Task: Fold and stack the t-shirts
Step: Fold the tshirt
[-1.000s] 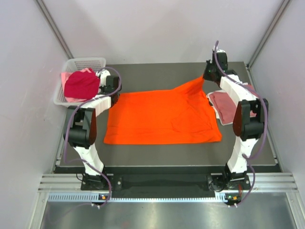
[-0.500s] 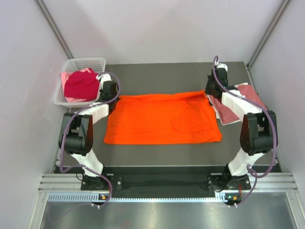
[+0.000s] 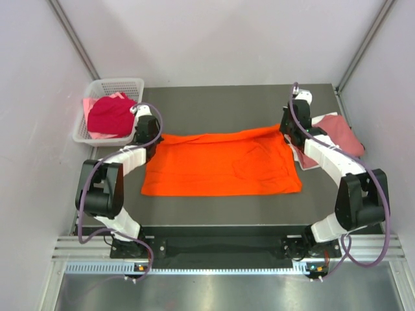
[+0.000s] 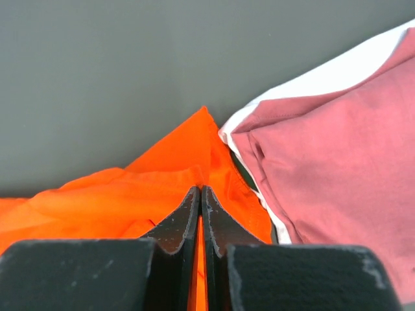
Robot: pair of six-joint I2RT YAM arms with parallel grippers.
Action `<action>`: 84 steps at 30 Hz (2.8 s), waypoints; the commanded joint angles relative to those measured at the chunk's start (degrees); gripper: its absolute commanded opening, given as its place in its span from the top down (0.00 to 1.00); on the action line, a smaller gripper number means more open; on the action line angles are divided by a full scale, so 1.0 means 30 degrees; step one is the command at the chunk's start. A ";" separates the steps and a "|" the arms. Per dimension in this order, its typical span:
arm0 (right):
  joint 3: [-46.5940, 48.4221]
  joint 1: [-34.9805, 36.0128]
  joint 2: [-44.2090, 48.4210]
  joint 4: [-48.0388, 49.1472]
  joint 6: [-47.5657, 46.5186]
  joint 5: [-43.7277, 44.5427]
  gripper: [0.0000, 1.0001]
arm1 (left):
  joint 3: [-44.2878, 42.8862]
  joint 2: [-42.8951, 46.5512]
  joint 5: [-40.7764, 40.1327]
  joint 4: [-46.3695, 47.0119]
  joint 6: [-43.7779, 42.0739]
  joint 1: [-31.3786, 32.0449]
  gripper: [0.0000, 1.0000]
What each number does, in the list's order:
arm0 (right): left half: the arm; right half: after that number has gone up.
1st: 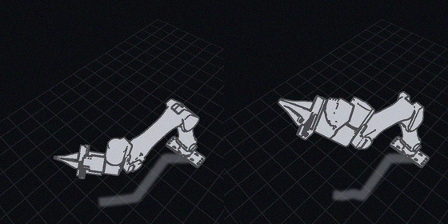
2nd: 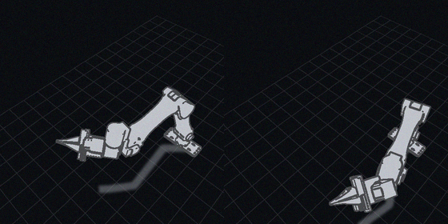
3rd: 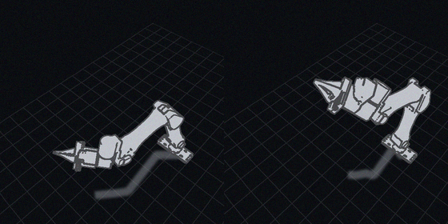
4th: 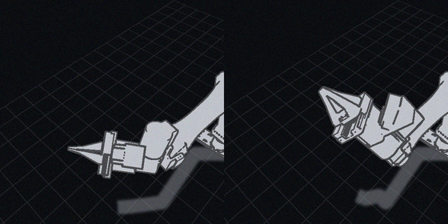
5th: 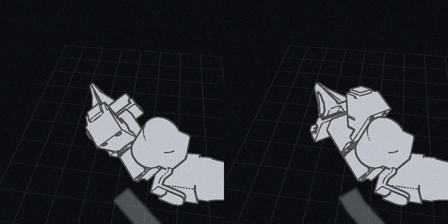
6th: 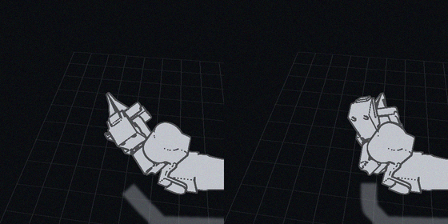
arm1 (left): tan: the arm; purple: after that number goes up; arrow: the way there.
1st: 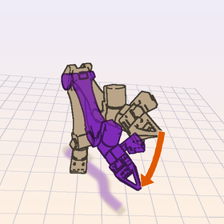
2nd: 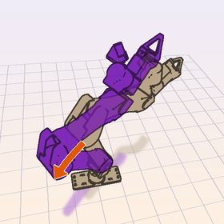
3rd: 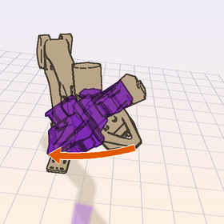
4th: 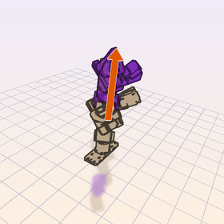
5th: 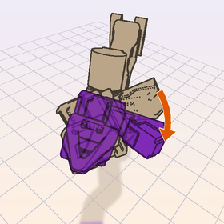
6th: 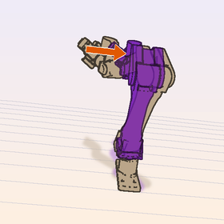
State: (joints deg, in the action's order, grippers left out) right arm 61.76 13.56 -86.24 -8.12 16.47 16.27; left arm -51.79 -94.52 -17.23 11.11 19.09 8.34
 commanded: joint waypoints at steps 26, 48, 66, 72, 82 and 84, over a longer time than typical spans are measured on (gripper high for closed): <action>-0.4735 0.0342 0.4779 -0.0076 0.1278 0.3803 1.00 | 0.4195 0.4085 0.1729 0.3648 0.1986 -0.1490 1.00; -0.8514 0.5292 0.9847 -0.1454 0.3680 1.0278 1.00 | 0.7419 0.6777 0.1616 0.3533 0.3040 -0.1490 1.00; -1.1588 0.8515 1.4234 -0.3451 0.8485 1.2475 0.35 | 1.0053 1.0672 0.0272 0.2475 0.4767 -0.1637 0.56; -1.1857 0.8575 1.5156 -0.1777 0.6232 1.2447 0.32 | 1.0234 1.3835 -0.3129 0.0080 0.6610 -0.1637 0.18; -0.7200 0.5240 0.8360 -0.1219 0.3244 0.5834 0.41 | 0.3707 0.9452 -0.0557 -0.7011 0.6615 -0.1637 0.07; -0.6408 0.4009 0.7161 -0.1306 0.2862 0.3934 0.41 | 0.3028 0.8103 -0.0175 -0.8010 0.6498 -0.1637 0.10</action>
State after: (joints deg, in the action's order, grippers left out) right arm 38.54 29.32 -61.65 -13.93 28.73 38.30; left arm -39.22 -66.70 -21.15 -5.69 39.99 3.66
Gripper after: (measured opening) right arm 0.588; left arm 0.906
